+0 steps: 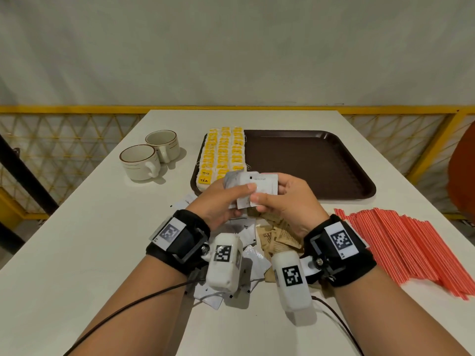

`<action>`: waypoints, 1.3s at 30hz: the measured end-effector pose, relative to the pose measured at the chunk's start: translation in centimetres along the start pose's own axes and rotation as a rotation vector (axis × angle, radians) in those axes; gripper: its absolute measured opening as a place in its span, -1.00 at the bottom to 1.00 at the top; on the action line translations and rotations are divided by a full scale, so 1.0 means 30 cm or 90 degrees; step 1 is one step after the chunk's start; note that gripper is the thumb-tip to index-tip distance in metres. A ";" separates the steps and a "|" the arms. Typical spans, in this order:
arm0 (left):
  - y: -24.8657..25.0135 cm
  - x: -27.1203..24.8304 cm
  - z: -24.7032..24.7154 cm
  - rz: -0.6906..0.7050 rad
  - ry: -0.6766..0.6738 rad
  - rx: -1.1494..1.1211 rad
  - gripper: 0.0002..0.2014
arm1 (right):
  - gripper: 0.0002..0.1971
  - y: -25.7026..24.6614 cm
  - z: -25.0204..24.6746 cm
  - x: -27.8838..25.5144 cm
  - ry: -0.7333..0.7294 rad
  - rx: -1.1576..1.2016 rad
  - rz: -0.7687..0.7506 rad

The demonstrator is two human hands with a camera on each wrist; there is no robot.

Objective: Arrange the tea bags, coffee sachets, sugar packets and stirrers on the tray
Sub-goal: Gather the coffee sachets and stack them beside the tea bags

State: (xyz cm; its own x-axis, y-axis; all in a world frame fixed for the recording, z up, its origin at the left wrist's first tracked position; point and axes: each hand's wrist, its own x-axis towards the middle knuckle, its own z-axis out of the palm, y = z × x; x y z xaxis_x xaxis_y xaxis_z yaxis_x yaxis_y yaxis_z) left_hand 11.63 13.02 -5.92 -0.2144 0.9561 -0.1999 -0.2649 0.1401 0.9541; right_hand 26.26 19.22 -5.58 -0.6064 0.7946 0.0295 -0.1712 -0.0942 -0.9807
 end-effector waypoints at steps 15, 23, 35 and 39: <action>0.046 0.006 -0.012 -0.026 0.024 -0.335 -0.91 | -0.76 -0.045 -0.031 0.017 0.032 -0.062 -0.016; 0.033 -0.001 -0.004 -0.065 -0.092 -0.325 -0.33 | -0.67 -0.199 -0.014 0.027 -0.156 -0.286 -0.129; 0.027 -0.022 0.023 -0.082 -0.118 -0.334 -0.76 | -0.54 -0.231 0.035 0.109 -0.186 -0.626 -0.239; 0.029 -0.015 0.028 -0.104 -0.115 -0.356 -0.38 | 0.07 -0.186 0.048 0.076 -0.339 -0.831 -0.189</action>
State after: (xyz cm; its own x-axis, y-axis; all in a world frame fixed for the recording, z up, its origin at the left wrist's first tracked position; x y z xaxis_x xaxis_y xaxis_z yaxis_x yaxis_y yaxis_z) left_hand 12.28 12.94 -4.80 0.0207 0.9692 -0.2456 -0.7452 0.1787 0.6424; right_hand 24.72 20.68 0.23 -0.9376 0.3452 0.0420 0.3028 0.8697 -0.3897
